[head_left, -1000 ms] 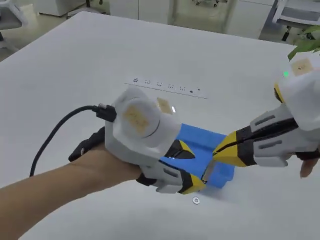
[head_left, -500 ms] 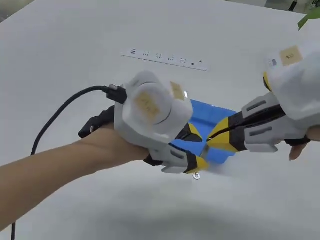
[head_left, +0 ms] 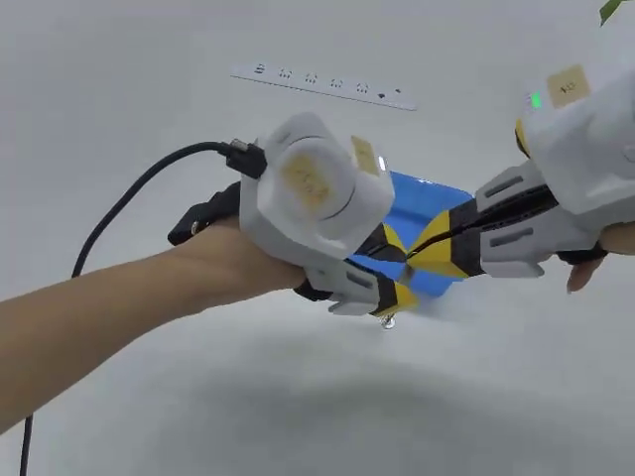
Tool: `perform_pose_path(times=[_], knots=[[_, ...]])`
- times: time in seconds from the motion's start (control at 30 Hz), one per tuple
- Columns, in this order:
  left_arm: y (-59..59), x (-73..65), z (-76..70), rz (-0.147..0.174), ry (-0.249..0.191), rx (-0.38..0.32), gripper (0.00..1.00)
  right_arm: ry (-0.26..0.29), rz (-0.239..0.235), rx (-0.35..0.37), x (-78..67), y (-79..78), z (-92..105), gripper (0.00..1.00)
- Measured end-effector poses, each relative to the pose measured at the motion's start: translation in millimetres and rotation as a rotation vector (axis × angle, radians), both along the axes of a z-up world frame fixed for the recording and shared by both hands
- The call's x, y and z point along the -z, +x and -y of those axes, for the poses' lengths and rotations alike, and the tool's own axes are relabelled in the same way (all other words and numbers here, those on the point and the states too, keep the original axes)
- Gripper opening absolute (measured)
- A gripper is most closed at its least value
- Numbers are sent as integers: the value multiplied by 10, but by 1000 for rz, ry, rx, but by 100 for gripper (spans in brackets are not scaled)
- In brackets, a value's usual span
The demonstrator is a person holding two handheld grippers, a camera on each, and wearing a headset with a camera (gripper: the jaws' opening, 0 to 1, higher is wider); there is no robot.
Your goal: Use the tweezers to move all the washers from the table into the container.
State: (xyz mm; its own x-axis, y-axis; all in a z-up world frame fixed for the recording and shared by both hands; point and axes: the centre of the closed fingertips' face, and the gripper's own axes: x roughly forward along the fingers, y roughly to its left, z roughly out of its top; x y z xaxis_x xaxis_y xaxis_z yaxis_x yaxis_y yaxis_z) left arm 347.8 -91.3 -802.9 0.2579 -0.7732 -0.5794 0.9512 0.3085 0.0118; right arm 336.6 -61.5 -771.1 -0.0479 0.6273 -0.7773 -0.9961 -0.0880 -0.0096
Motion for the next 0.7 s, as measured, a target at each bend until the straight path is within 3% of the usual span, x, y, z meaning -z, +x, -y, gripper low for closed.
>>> perform_pose_path(times=[0.17, 0.33, 0.7], knots=[[-23, 47, 7, -4, 11, 16, 18, 4, -5, -1, 3, 18, -4, 0], [-11, 77, 9, 46, 37, 47, 6, 5, 0, -7, 2, -3, 22, 0], [-34, 47, 60, 16, 30, 49, 3, -11, 15, -15, -20, -32, 78, 0]])
